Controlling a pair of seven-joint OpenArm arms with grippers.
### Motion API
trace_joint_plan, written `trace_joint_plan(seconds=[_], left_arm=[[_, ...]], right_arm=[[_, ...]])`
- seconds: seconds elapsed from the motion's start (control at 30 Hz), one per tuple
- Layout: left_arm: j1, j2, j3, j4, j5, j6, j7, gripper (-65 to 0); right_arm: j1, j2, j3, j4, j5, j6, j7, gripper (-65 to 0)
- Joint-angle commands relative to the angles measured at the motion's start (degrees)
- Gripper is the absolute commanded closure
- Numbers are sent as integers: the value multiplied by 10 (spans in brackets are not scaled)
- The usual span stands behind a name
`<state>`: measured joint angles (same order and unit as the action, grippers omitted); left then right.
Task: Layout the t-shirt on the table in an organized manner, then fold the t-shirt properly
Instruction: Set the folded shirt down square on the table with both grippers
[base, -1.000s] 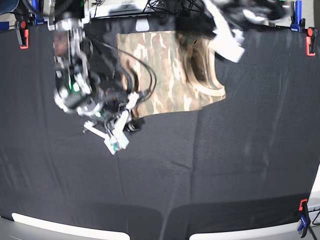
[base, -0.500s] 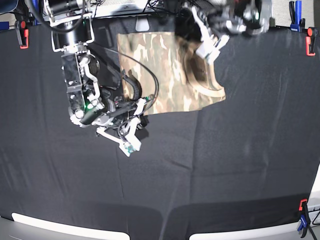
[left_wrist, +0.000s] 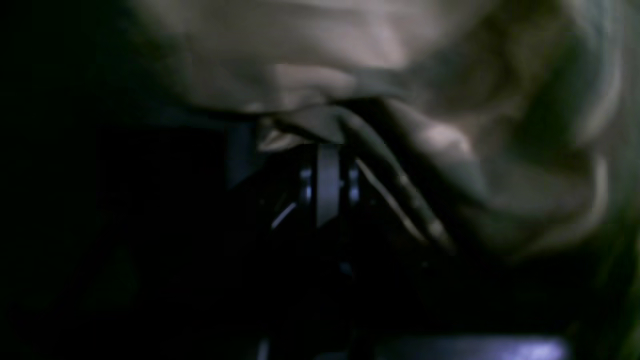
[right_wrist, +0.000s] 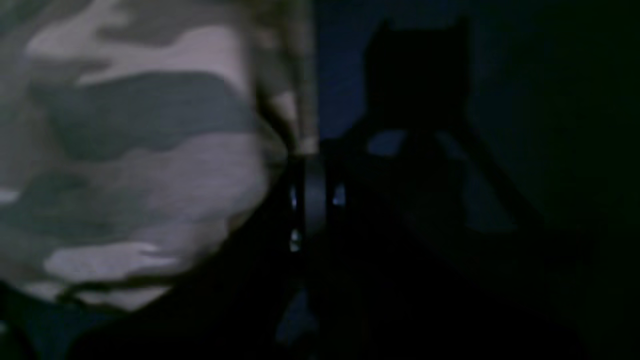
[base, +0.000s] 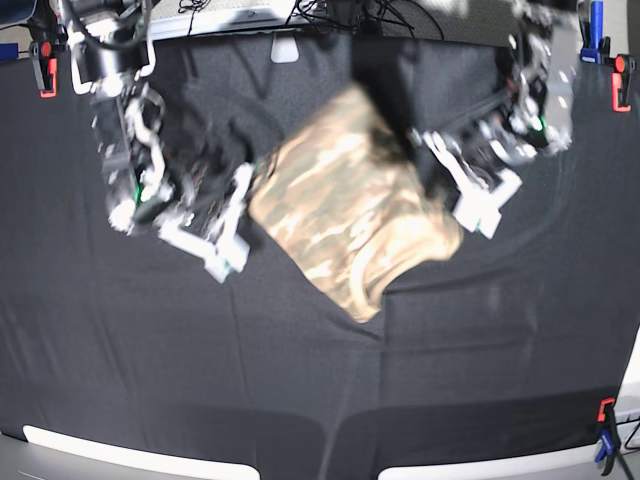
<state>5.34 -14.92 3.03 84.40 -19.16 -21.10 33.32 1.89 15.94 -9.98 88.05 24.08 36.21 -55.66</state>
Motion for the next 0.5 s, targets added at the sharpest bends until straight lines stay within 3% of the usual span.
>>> trace_joint_plan(seconds=[0.0, 0.17, 0.27, 0.47], left_arm=[[-18, -1, -1, -1, -4, 2, -16, 0], [-45, 6, -1, -21, -4, 2, -40, 0], [-47, 9, -1, -18, -11, 1, -56, 0], [-26, 7, -1, 30, -34, -5, -21, 0]], right_arm=[[-4, -2, 2, 17, 17, 10, 7, 0], [-65, -21, 2, 57, 22, 21, 19, 0], [-94, -21, 2, 79, 66, 23, 18, 0], [-154, -19, 13, 141, 91, 26, 18, 0]])
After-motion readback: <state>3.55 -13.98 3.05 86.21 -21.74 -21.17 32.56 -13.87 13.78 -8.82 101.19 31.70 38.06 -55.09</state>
